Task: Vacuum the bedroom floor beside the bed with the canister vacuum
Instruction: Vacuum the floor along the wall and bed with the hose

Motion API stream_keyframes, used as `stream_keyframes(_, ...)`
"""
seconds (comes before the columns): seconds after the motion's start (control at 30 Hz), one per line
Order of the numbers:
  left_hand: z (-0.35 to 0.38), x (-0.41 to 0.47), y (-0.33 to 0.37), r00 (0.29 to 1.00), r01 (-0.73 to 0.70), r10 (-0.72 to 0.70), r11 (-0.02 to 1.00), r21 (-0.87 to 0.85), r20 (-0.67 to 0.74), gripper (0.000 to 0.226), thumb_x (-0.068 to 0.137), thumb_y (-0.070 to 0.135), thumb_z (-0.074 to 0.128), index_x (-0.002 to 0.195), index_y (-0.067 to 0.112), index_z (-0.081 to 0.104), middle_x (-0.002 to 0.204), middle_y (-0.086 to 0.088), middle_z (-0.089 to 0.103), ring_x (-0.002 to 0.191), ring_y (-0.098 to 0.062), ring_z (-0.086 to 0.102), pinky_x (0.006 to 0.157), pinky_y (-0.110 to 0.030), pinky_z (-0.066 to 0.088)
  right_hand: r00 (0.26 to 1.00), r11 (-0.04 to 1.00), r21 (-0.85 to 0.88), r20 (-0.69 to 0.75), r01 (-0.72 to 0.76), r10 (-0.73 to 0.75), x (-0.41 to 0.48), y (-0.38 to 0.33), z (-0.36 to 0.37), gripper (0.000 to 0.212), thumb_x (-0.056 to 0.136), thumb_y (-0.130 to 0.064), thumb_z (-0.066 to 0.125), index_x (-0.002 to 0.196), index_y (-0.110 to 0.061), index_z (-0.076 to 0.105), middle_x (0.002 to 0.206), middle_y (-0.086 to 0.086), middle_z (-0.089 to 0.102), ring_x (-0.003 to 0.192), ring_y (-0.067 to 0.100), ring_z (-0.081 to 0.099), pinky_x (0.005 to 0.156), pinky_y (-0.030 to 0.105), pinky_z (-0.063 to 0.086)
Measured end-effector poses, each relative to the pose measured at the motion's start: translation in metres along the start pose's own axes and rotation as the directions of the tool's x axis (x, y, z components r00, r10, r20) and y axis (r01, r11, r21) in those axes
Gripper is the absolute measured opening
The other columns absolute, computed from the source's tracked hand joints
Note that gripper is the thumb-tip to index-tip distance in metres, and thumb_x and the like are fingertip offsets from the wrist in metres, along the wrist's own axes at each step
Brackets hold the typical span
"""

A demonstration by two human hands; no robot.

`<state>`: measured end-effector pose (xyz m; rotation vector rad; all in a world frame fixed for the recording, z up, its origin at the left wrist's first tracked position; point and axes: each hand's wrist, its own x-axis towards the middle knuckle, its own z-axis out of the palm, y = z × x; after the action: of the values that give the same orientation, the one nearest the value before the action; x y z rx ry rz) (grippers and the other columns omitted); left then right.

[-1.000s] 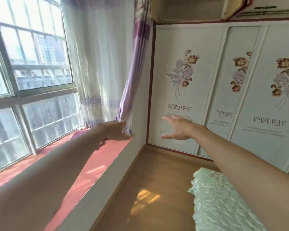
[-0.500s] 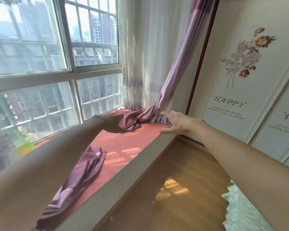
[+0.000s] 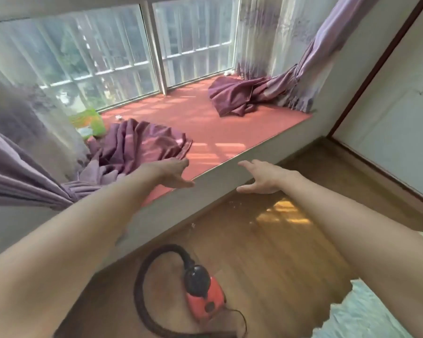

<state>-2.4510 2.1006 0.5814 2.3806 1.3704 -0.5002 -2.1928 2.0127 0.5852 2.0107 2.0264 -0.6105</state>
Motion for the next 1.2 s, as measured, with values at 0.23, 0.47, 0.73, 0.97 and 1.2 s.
stream_keyframes(0.23, 0.154, 0.025, -0.025, 0.96, 0.116, -0.103, 0.993, -0.035, 0.262, 0.078, 0.088, 0.062, 0.053, 0.146, 0.014, 0.032, 0.145, -0.014, 0.048, 0.13, -0.033, 0.049, 0.107, -0.045, 0.042, 0.971, 0.996, 0.062, 0.228, 0.056, -0.069, 0.048, -0.01, 0.159, 0.091, 0.084, -0.069, 0.057, 0.154, -0.026, 0.018, 0.145, 0.013, 0.04, 0.129, 0.035, 0.047, 0.102, 0.051, 0.045)
stream_keyframes(0.47, 0.282, 0.048, -0.039, 0.879, 0.107, -0.066, 0.992, -0.062, 0.473, 0.073, 0.095, 0.058, 0.05, 0.149, 0.013, 0.029, 0.145, -0.014, 0.046, 0.131, -0.031, 0.049, 0.107, -0.043, 0.043, 0.898, 0.994, 0.104, 0.436, 0.017, -0.061, 0.069, -0.012, 0.305, 0.089, 0.087, -0.066, 0.055, 0.155, -0.026, 0.015, 0.145, 0.012, 0.04, 0.13, 0.035, 0.045, 0.101, 0.047, 0.044)
stream_keyframes(0.73, 0.438, 0.048, -0.066, 0.764, 0.041, 0.001, 0.998, -0.051, 0.645, 0.075, 0.095, 0.058, 0.049, 0.15, 0.012, 0.027, 0.142, -0.016, 0.047, 0.128, -0.033, 0.051, 0.106, -0.046, 0.043, 0.811, 0.98, 0.183, 0.583, -0.072, -0.05, 0.077, -0.034, 0.458, 0.083, 0.087, -0.064, 0.057, 0.15, -0.022, 0.024, 0.14, 0.015, 0.044, 0.127, 0.036, 0.048, 0.099, 0.047, 0.045)
stream_keyframes(0.97, 0.538, 0.061, -0.098, 0.688, -0.181, 0.077, 0.981, 0.067, 0.722, 0.071, 0.094, 0.06, 0.047, 0.145, 0.013, 0.03, 0.134, -0.013, 0.052, 0.121, -0.033, 0.055, 0.098, -0.046, 0.047, 0.807, 0.951, 0.254, 0.59, -0.176, -0.008, 0.081, -0.063, 0.567, 0.082, 0.09, -0.06, 0.055, 0.152, -0.019, 0.021, 0.141, 0.015, 0.042, 0.127, 0.036, 0.046, 0.099, 0.046, 0.046)
stream_keyframes(1.2, 0.602, 0.078, -0.119, 0.644, -0.294, 0.112, 0.949, 0.11, 0.757, 0.057, 0.095, 0.058, 0.047, 0.129, 0.012, 0.039, 0.123, -0.011, 0.056, 0.115, -0.033, 0.058, 0.093, -0.045, 0.046, 0.799, 0.935, 0.271, 0.601, -0.228, 0.02, 0.086, -0.09, 0.645, 0.082, 0.091, -0.059, 0.055, 0.153, -0.02, 0.019, 0.145, 0.014, 0.038, 0.129, 0.035, 0.043, 0.097, 0.048, 0.047)
